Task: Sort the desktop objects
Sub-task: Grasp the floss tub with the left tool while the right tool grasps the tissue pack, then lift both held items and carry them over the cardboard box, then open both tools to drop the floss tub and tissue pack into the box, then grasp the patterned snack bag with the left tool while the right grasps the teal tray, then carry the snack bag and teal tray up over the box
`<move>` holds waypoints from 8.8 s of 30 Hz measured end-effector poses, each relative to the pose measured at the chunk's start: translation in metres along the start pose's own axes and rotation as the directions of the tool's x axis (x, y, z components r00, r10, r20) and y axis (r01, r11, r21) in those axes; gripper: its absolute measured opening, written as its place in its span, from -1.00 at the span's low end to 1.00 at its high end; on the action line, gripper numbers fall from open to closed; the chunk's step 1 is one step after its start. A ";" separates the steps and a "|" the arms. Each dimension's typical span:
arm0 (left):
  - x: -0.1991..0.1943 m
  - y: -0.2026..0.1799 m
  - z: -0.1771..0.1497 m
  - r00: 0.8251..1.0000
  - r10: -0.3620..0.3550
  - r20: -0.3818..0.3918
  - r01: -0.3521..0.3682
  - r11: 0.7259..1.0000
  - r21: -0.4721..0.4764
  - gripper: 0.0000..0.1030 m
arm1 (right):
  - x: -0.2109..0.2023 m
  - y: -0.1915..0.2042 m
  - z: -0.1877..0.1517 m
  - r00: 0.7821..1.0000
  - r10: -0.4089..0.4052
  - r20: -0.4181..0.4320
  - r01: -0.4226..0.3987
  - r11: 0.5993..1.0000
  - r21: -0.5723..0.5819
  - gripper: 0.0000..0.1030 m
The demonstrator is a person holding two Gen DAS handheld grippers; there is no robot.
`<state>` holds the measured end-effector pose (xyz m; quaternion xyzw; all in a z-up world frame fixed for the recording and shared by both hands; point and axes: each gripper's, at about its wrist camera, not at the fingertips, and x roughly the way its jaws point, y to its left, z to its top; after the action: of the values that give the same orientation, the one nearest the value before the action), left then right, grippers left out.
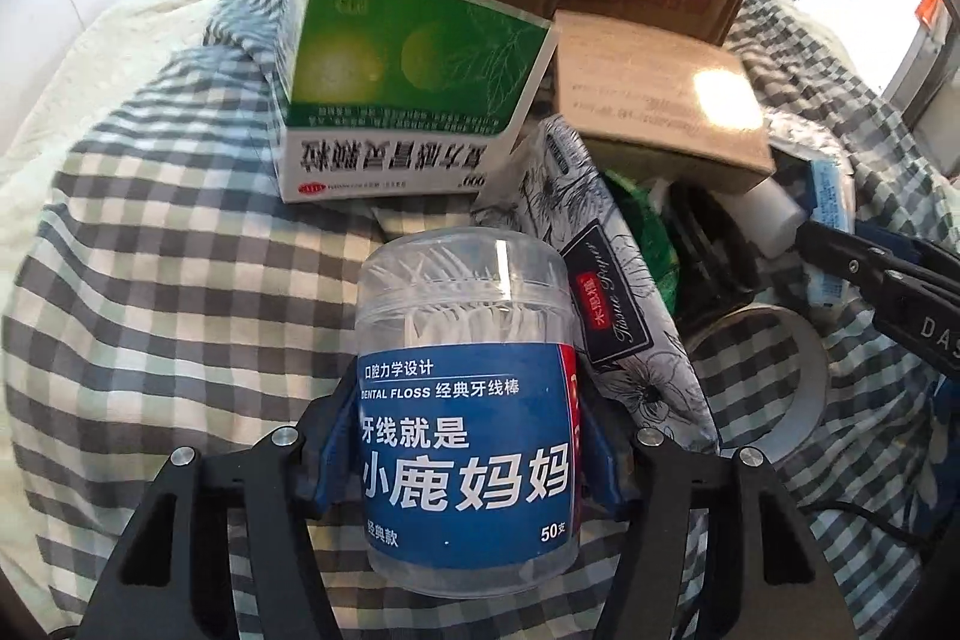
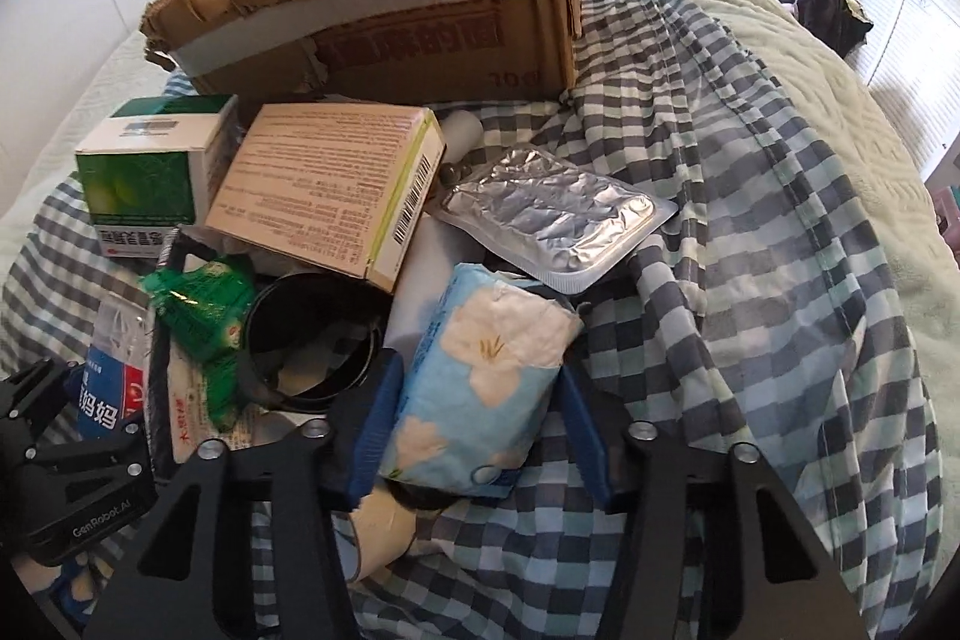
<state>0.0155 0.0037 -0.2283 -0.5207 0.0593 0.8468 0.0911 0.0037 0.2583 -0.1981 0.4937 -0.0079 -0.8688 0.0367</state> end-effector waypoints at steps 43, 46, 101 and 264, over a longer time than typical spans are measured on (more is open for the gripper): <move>-0.214 0.004 0.092 0.729 -0.022 0.685 0.036 0.999 -0.006 0.23 | -0.225 0.046 0.042 0.775 0.078 0.627 -0.021 0.995 -0.098 -0.18; -0.220 0.007 0.103 0.709 -0.017 0.705 0.037 0.999 -0.013 0.23 | -0.234 0.050 0.053 0.751 0.072 0.656 -0.008 0.995 -0.100 -0.18; -0.035 0.025 0.254 0.838 -0.038 0.544 0.020 0.999 0.040 0.23 | -0.037 0.025 0.227 0.846 0.122 0.519 -0.065 0.990 -0.126 -0.16; -0.172 -0.005 0.079 0.830 -0.044 0.556 0.047 0.999 0.009 -0.82 | -0.162 0.002 0.054 0.831 0.127 0.542 -0.109 0.992 -0.066 -0.88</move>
<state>0.0239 0.0085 -0.0392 -0.2536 0.0157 0.9593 0.1234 0.0407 0.2662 -0.0312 0.2242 -0.0344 -0.9693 0.0945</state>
